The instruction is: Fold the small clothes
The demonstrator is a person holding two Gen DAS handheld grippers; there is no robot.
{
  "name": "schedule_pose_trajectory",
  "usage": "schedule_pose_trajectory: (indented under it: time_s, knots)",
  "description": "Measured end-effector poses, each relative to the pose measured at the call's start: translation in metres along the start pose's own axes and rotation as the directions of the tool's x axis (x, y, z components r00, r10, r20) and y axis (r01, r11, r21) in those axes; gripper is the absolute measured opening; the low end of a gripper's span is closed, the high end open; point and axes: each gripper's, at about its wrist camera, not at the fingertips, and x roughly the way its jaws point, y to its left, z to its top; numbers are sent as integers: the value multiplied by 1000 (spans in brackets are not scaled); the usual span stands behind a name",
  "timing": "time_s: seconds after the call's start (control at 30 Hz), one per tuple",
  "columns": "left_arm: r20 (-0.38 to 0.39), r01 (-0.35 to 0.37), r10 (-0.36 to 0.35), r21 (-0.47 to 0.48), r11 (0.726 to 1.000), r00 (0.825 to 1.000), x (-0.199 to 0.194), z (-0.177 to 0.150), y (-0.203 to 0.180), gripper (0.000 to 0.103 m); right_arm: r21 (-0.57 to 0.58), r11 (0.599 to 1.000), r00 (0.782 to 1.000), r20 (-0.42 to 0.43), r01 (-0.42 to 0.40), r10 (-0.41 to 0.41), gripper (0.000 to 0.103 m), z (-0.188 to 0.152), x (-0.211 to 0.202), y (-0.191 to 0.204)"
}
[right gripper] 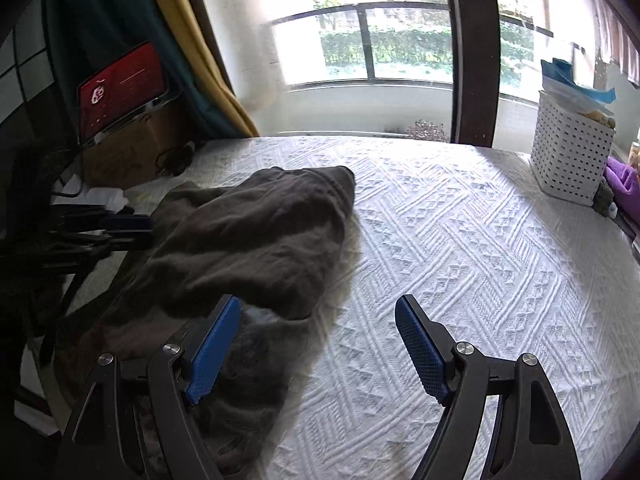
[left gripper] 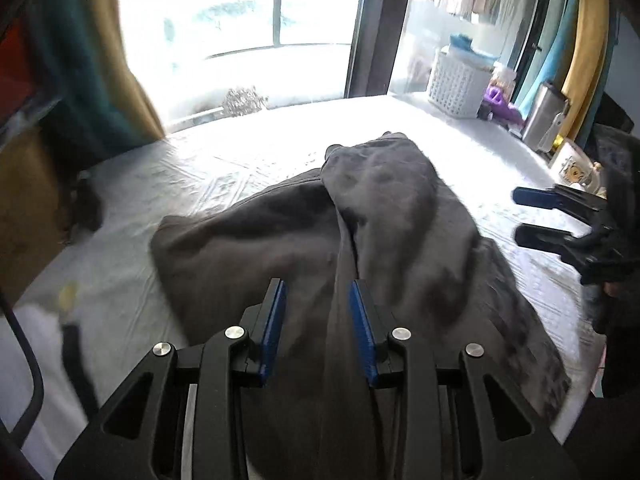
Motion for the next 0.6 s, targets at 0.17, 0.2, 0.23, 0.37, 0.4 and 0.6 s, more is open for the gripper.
schedule_pose_trajectory:
  time_s: [0.17, 0.2, 0.23, 0.37, 0.4, 0.6]
  knots:
    - [-21, 69, -69, 12, 998, 997, 24, 14, -1, 33, 21, 1000, 1000, -24, 18, -18, 81, -2, 9, -11]
    - [-20, 75, -75, 16, 997, 997, 25, 15, -3, 33, 25, 999, 999, -29, 22, -21, 81, -3, 11, -13]
    - [-15, 88, -87, 22, 996, 996, 26, 17, -5, 33, 32, 999, 999, -36, 26, -25, 81, -3, 14, -16]
    - [-40, 107, -106, 46, 993, 994, 39, 22, -6, 33, 54, 998, 998, -54, 25, -23, 81, -5, 22, -24]
    - [-56, 112, -110, 39, 993, 992, 45, 23, -4, 33, 59, 998, 998, -57, 23, -19, 81, -5, 24, -24]
    - [-59, 165, -164, 26, 986, 985, 52, 25, -4, 21, 66, 998, 998, -65, 12, -7, 81, -6, 31, -22]
